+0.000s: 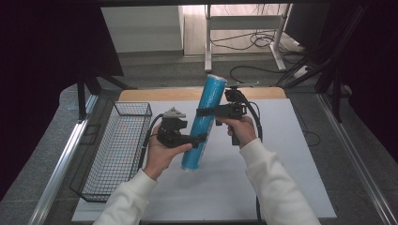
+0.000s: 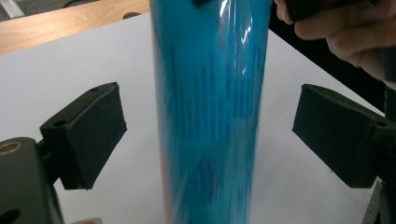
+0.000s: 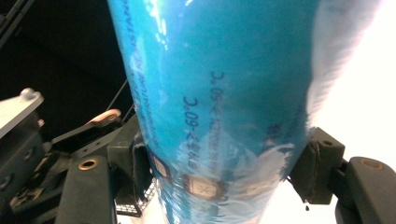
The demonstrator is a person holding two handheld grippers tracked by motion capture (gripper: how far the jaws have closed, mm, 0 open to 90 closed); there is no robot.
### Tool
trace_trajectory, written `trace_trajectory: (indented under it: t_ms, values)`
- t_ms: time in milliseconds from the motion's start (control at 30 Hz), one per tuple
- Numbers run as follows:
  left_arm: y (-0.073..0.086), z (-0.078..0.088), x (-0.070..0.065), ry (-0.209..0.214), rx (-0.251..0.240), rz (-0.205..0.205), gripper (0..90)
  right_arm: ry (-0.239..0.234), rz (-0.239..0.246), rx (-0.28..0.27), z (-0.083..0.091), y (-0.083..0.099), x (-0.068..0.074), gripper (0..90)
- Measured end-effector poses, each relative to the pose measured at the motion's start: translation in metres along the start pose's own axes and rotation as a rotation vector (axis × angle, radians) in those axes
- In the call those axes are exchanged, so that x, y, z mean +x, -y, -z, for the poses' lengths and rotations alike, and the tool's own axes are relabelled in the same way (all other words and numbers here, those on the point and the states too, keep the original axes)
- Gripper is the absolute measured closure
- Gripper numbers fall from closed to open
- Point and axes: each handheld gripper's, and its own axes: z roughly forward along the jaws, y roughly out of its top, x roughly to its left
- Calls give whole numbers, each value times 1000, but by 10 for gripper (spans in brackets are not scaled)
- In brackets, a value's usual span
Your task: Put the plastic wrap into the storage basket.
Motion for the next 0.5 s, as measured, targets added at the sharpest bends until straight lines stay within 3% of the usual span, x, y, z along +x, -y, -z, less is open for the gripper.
trace_trajectory:
  t_ms: [167, 233, 367, 500]
  values:
    - [-4, -12, 6, -3, 7, 16, 145, -23, 5, -7, -5, 3, 7, 325]
    - [-4, -14, 8, 0, 12, 31, 225, -33, 12, -5, -8, 4, 11, 325]
    - [-4, -15, 10, 5, 11, 37, 301, -32, 21, 5, -13, 6, 15, 324]
    - [-3, -15, 12, 10, 36, 43, 312, -30, 24, 21, -17, 6, 15, 323]
